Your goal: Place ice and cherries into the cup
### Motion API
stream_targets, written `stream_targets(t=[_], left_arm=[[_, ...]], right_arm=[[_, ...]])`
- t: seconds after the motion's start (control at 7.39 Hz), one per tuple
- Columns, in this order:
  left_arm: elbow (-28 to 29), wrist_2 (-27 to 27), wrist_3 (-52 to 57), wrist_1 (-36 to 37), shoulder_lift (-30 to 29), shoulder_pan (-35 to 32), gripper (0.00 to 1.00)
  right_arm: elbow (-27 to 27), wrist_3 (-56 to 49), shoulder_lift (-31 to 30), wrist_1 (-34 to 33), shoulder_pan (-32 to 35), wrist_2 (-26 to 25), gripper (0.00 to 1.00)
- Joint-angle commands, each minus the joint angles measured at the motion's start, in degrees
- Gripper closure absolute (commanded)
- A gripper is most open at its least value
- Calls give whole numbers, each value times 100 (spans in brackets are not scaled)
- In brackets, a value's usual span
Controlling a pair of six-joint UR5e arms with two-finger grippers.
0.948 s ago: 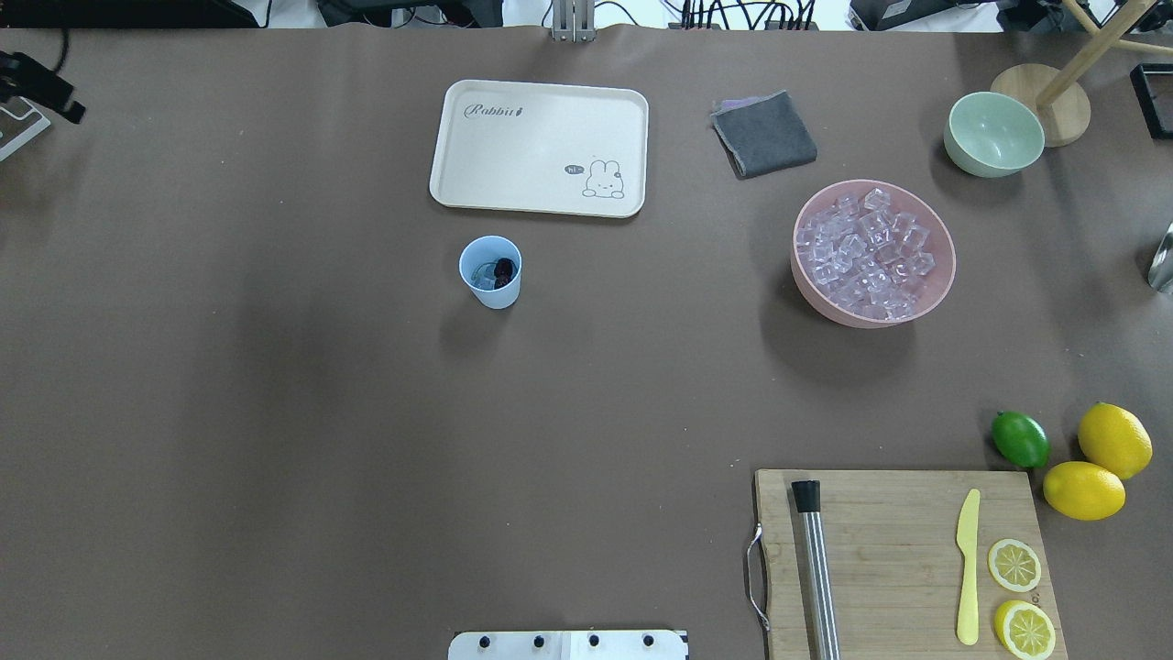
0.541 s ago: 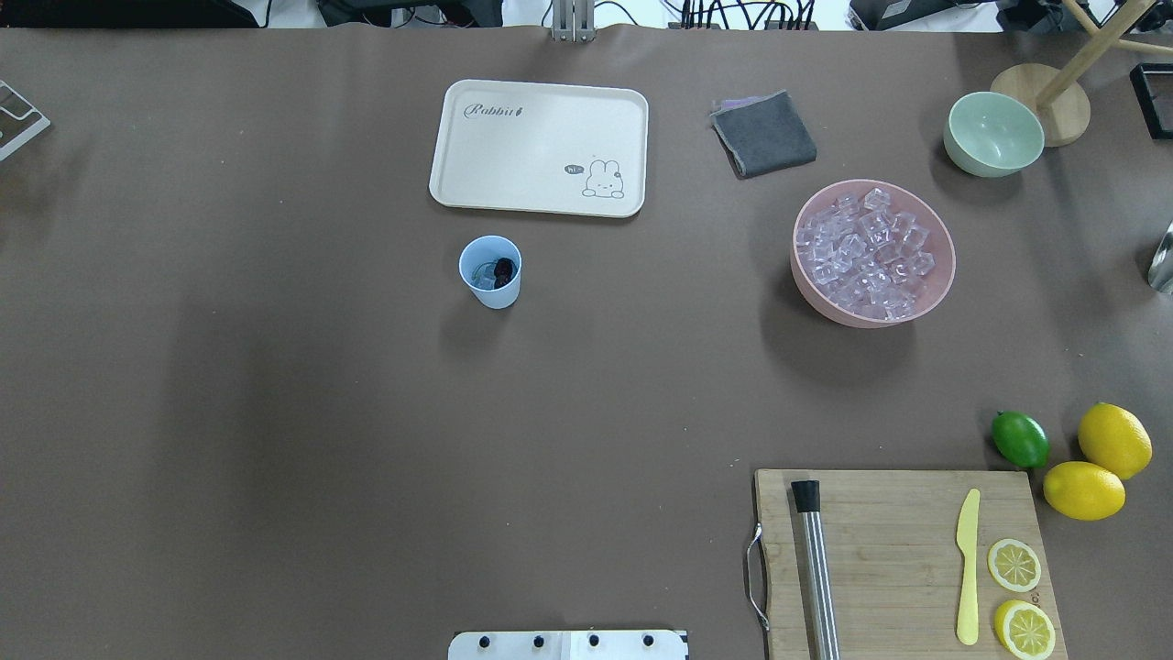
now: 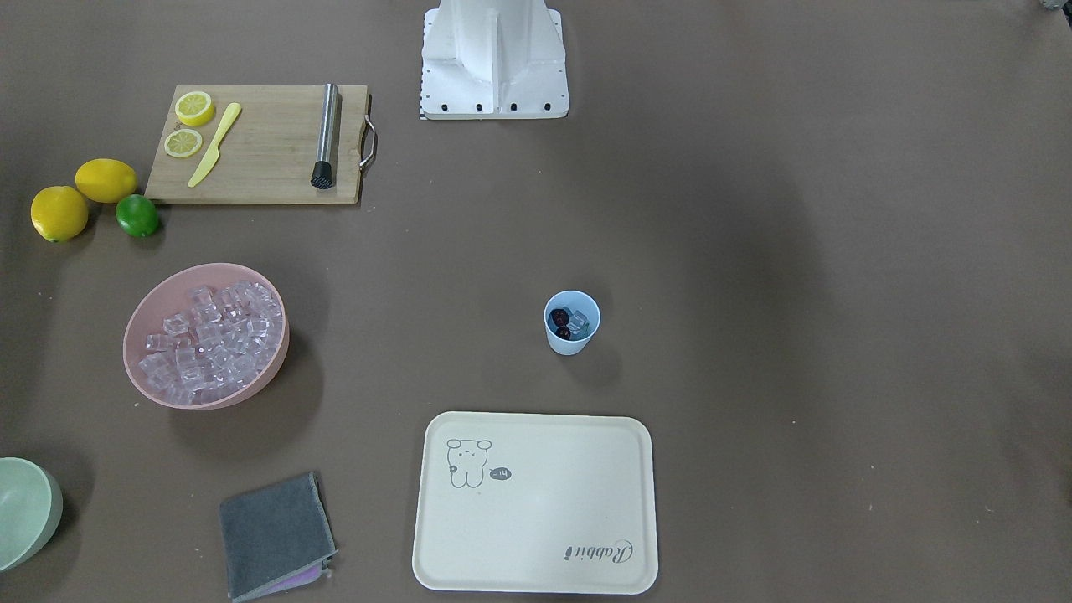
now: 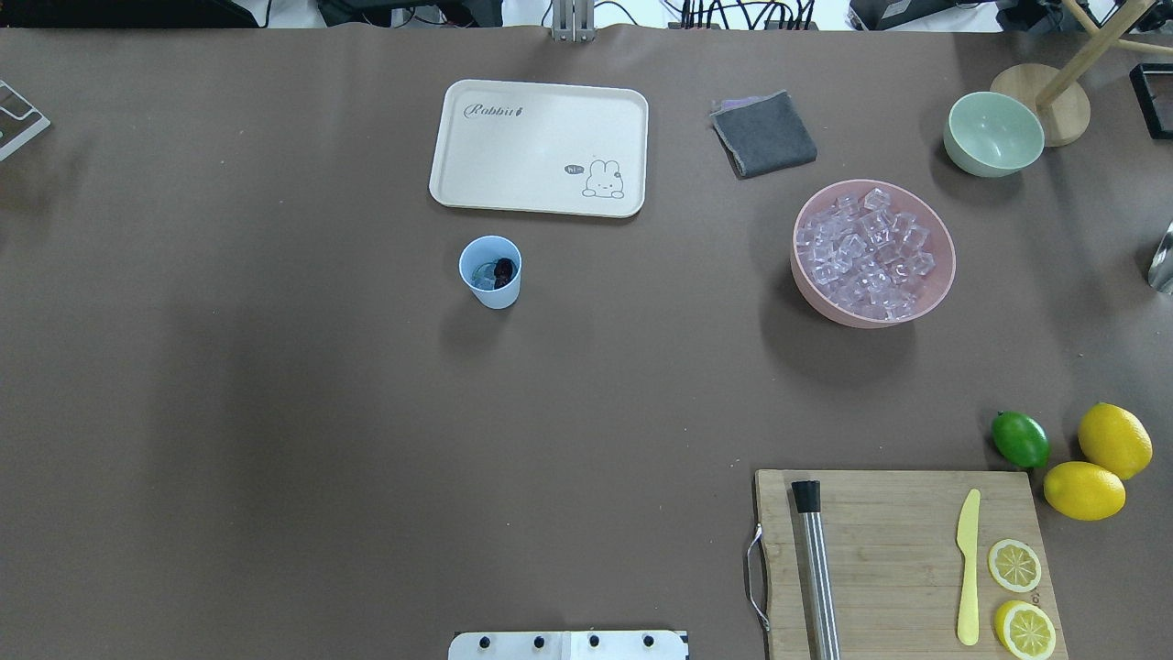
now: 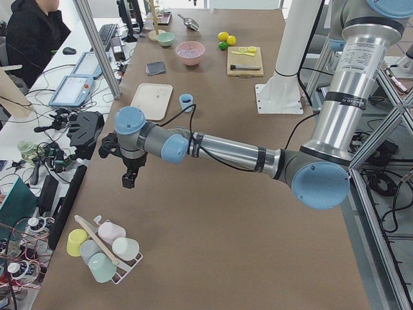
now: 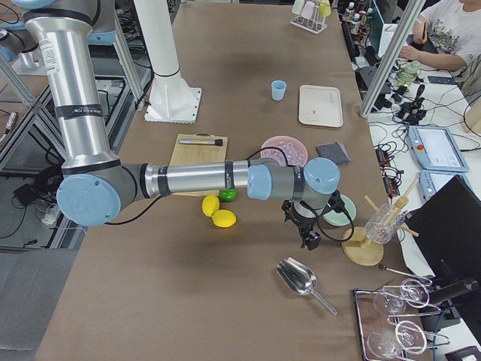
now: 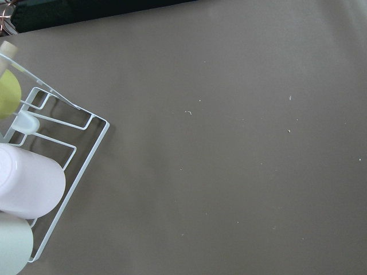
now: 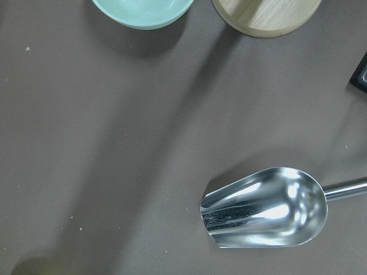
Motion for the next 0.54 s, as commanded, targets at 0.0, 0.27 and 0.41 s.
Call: stream_targets(t=[0.0,0.27,0.41], left_arm=[[-82,7,3,313,-121,-199,2],[-152,-11,99,877,-386,-200,2],[-257,-2,109,973,-403,-192,2]], right_arm=[[28,-8,10,40,8,-9,1],[19,44,80,31,8,-18,1],[19,45,89,31,8,-26,1]])
